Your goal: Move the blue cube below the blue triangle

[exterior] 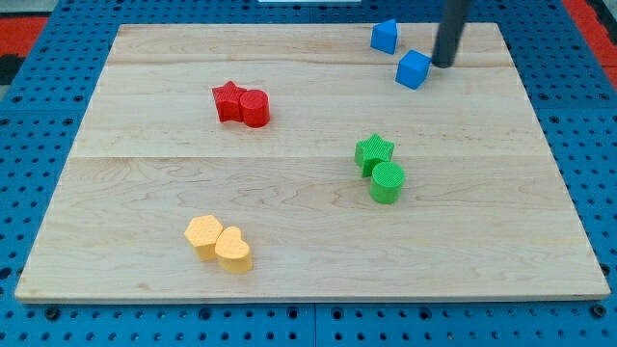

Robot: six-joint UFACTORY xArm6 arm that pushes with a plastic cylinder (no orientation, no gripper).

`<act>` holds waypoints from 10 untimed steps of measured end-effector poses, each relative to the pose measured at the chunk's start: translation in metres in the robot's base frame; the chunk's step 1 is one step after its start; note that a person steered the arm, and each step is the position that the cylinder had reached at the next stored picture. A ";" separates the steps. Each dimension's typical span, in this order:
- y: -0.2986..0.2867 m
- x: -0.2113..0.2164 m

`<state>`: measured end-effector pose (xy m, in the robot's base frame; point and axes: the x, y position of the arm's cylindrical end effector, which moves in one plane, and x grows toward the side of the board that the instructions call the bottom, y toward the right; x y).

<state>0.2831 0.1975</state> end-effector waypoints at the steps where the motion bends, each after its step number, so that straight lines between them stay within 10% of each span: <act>1: -0.016 0.010; 5: -0.141 0.041; 10: -0.138 -0.013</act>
<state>0.2696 0.0596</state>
